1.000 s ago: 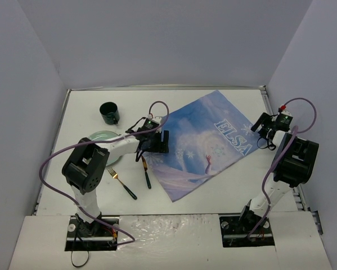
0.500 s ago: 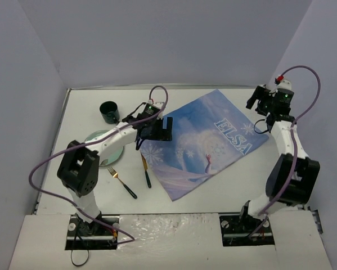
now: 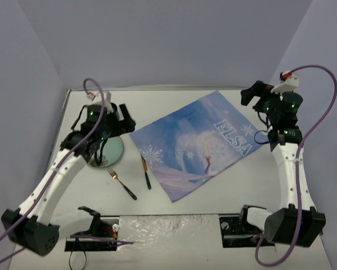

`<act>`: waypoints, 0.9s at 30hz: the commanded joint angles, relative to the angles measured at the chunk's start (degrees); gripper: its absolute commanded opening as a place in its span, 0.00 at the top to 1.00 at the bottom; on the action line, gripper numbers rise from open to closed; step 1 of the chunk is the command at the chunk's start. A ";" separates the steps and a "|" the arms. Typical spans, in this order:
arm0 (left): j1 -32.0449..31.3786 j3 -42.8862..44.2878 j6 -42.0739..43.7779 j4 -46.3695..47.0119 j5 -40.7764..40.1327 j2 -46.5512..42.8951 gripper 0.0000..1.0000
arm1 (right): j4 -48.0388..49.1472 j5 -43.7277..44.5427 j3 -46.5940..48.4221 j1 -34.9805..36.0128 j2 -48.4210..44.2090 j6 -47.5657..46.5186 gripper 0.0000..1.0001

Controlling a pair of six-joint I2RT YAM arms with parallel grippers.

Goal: Set the dinner table for one person

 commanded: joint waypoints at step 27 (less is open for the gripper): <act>37.32 -42.55 -19.14 26.68 11.88 -8.42 0.17 | 3.22 -10.26 -9.96 28.75 0.34 1.41 0.00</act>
